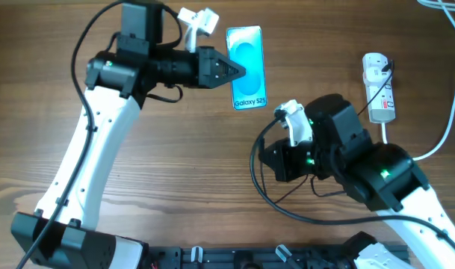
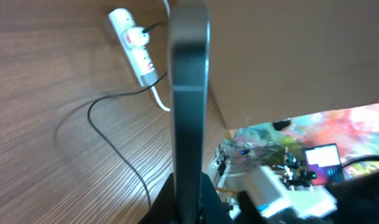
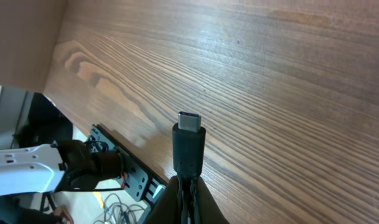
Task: Plug charger to phone and switch on socket
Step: 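Raise the plug with the right gripper under the phone's bottom port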
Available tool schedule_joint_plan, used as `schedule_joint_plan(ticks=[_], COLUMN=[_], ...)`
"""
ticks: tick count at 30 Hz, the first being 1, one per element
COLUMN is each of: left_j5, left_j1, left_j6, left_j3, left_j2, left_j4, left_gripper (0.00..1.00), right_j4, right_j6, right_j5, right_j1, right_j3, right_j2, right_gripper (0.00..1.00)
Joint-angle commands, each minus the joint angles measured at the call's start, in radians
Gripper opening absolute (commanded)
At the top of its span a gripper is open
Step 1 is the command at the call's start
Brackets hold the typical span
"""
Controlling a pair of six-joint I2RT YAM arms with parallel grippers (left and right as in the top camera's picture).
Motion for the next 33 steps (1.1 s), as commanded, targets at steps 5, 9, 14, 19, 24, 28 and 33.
schedule_joint_plan(ticks=[5,9,14,19,24,28,33], left_j5=[-0.099,-0.148,-0.089,-0.019,-0.016,-0.037,-0.07], left_j1=[-0.066,-0.084,-0.089,-0.089,-0.102,-0.122,-0.123], left_j6=[-0.027,-0.061,-0.118,-0.081,-0.044,0.007,0.007], left_j3=[0.016,0.016,0.016,0.016,0.016,0.016,0.016], left_j2=[-0.021,-0.021,-0.021,-0.021,-0.021,-0.021,-0.021], left_j4=[0.003,0.004,-0.003,-0.002,-0.004,-0.004,-0.003], left_gripper=[0.04,0.04,0.04,0.04,0.04,0.04,0.04], right_j4=[0.01,0.02,0.037,0.048,0.052,0.066,0.063], right_j6=[-0.009,0.034,0.04,0.043,0.069,0.069,0.069], right_j5=[0.026,0.107,0.15,0.15,0.15,0.149,0.15], right_j1=[0.012,0.037,0.045,0.044,0.044,0.044,0.044], right_j3=[0.016,0.016,0.016,0.016,0.016,0.016,0.016], right_j2=[-0.032,-0.032,-0.032,-0.028,-0.006,-0.003,-0.003], right_gripper=[0.04,0.04,0.04,0.04,0.04,0.04,0.04])
